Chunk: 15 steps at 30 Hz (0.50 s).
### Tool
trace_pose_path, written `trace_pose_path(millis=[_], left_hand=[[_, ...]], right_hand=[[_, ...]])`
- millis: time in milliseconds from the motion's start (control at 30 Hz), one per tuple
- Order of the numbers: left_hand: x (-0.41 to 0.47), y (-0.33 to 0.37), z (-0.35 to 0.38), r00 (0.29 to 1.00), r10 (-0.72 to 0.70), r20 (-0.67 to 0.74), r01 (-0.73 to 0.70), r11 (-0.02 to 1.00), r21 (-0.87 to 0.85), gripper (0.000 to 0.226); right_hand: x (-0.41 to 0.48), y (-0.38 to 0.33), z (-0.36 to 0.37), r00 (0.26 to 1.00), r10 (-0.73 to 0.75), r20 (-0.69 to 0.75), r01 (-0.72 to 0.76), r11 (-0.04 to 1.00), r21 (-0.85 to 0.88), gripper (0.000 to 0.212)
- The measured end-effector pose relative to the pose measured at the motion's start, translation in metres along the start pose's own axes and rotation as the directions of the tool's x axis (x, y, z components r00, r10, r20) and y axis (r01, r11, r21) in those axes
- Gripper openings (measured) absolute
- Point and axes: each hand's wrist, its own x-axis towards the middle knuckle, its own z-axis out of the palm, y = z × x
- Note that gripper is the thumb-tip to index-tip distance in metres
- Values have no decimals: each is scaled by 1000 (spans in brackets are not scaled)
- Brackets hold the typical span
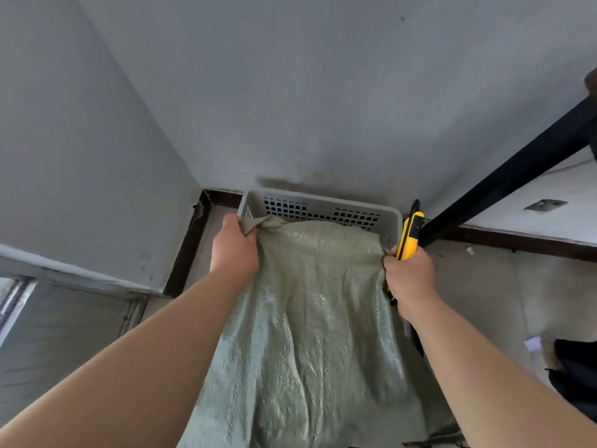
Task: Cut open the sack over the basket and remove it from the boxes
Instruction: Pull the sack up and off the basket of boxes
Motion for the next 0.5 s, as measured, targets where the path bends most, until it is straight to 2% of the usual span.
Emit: trace_pose_path(millis=[100, 233, 300, 333, 367, 433, 467, 500], left_hand=[[23, -2, 8, 1000, 4, 29, -4, 1000, -14, 17], [43, -6, 18, 996, 30, 89, -25, 998, -56, 31], [50, -1, 22, 979, 13, 205, 1, 998, -69, 35], [52, -1, 22, 961, 7, 276, 7, 999, -52, 27], [54, -4, 22, 932, -10, 363, 3, 1000, 20, 25], [59, -15, 22, 860, -68, 506, -67, 967, 244, 103], [58, -17, 22, 847, -118, 518, -84, 932, 351, 129], [56, -20, 23, 853, -148, 501, -102, 894, 436, 141]], right_hand=[[15, -5, 14, 998, 0, -60, 0, 1000, 5, 17], [37, -8, 33, 994, 4, -110, -4, 1000, 0, 23], [50, -12, 37, 987, 33, -156, -28, 999, 35, 22], [55, -15, 37, 983, 47, -179, -38, 998, 54, 19], [60, -18, 37, 979, 57, -195, -44, 997, 69, 18], [67, -20, 36, 979, 62, -196, -49, 996, 70, 18], [70, -19, 37, 980, 57, -193, -47, 997, 54, 18], [71, -18, 38, 981, 52, -188, -46, 998, 33, 19]])
